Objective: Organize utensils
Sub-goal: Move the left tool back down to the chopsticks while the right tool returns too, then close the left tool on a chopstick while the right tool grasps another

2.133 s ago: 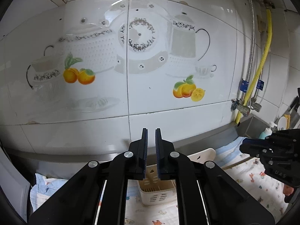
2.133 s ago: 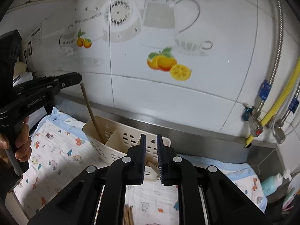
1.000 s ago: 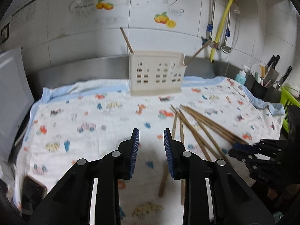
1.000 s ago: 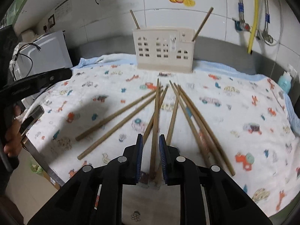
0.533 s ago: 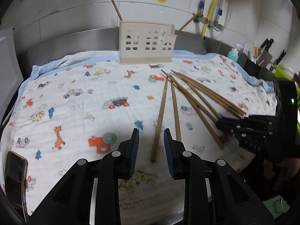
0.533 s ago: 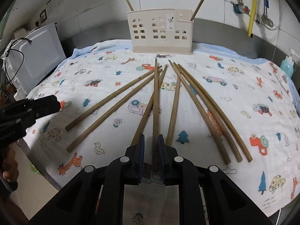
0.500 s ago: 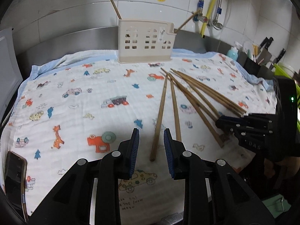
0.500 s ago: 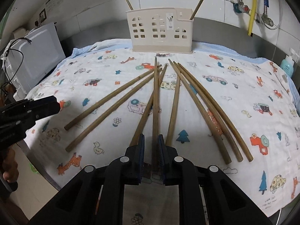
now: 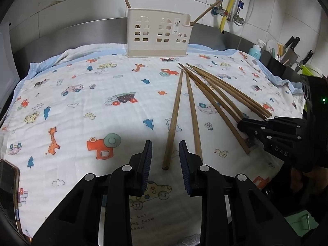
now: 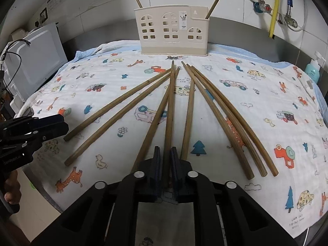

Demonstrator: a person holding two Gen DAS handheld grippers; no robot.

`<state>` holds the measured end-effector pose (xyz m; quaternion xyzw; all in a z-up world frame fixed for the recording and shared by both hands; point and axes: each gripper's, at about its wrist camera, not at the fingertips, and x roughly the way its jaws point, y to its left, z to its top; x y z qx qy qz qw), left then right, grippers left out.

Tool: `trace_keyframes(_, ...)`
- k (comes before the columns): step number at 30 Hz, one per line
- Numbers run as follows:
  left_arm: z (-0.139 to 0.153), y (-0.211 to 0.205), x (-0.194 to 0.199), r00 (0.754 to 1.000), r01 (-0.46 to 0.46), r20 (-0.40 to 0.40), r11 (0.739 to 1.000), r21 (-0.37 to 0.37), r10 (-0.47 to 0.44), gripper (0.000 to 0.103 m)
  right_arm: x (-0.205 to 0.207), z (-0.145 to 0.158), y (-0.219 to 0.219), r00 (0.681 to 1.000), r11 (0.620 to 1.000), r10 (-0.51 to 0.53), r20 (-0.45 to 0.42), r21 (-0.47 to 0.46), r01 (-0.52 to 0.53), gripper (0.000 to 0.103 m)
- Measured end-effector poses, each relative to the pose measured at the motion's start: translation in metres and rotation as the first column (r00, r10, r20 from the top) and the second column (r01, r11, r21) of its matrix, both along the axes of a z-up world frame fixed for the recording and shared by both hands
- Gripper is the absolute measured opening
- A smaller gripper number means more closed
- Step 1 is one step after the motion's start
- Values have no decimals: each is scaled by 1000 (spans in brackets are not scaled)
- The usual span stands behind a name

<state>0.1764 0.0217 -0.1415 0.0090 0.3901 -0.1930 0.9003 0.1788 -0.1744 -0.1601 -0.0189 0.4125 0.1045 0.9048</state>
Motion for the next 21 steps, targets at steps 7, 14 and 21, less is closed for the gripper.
trace_keyframes(7,-9,-5,3,1000,7,-5,1000,16,-7,27,-3,2,1,1000,1000,2,24,-20,-1,7)
trace_keyframes(14,-16,-9,7,1000,8,-8,1000,29,-8,15,-7,21,-9,998,1000,-8,63,15,7,6)
trace_keyframes(21,-17,-13,8,1000,14,3,999,44,-14,14,-9,49,-17,992,999,-12,122,51,6,6)
